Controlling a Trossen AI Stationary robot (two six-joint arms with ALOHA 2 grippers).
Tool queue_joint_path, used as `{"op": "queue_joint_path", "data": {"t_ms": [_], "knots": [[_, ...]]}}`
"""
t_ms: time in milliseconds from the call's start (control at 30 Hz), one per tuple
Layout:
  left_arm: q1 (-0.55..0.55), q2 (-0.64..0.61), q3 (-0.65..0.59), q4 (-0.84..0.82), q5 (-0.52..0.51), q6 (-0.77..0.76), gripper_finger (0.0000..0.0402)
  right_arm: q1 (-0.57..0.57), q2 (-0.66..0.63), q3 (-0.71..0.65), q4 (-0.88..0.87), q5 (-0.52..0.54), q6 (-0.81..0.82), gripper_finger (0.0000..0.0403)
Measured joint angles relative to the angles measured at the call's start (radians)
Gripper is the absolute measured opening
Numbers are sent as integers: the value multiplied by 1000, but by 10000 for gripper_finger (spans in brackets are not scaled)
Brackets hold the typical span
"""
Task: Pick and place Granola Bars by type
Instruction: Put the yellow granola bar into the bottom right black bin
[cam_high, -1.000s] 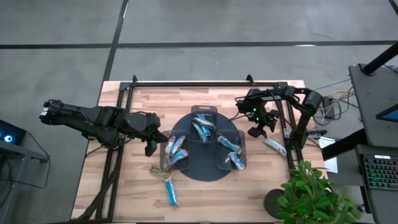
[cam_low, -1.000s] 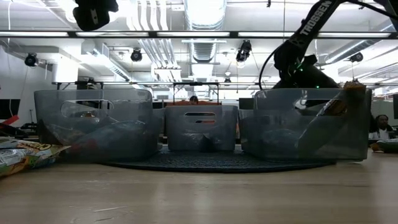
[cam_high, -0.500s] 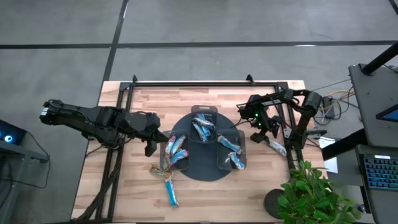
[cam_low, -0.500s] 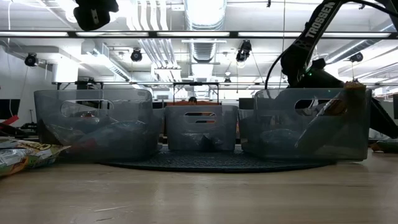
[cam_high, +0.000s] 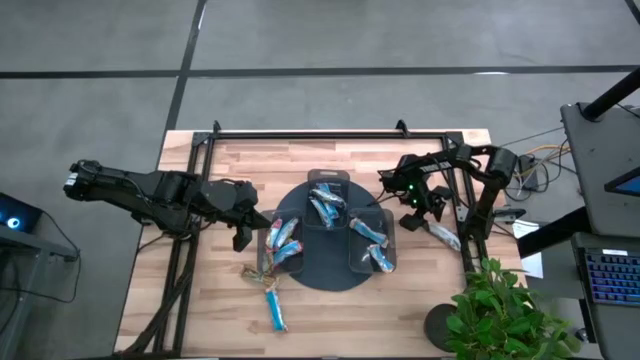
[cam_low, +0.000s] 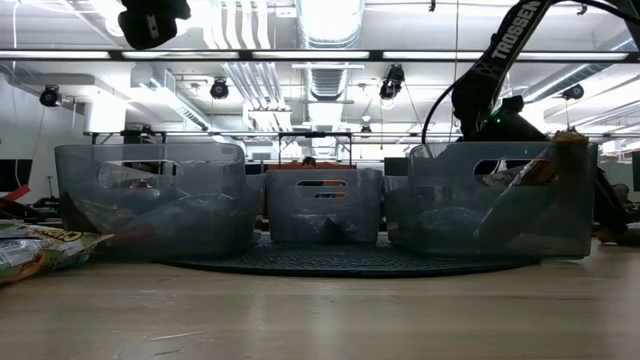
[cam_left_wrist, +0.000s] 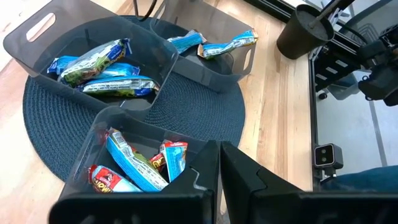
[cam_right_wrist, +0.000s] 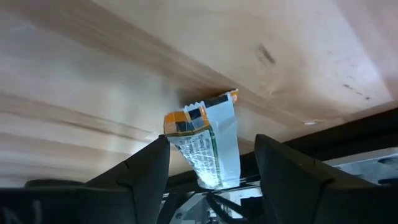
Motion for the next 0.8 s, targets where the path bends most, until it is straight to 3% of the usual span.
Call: {"op": "queue_joint_path", "data": {"t_ms": [800], "knots": [[0,0,0,0,4,0,0,58,0,-55,26,14,11,210]]}}
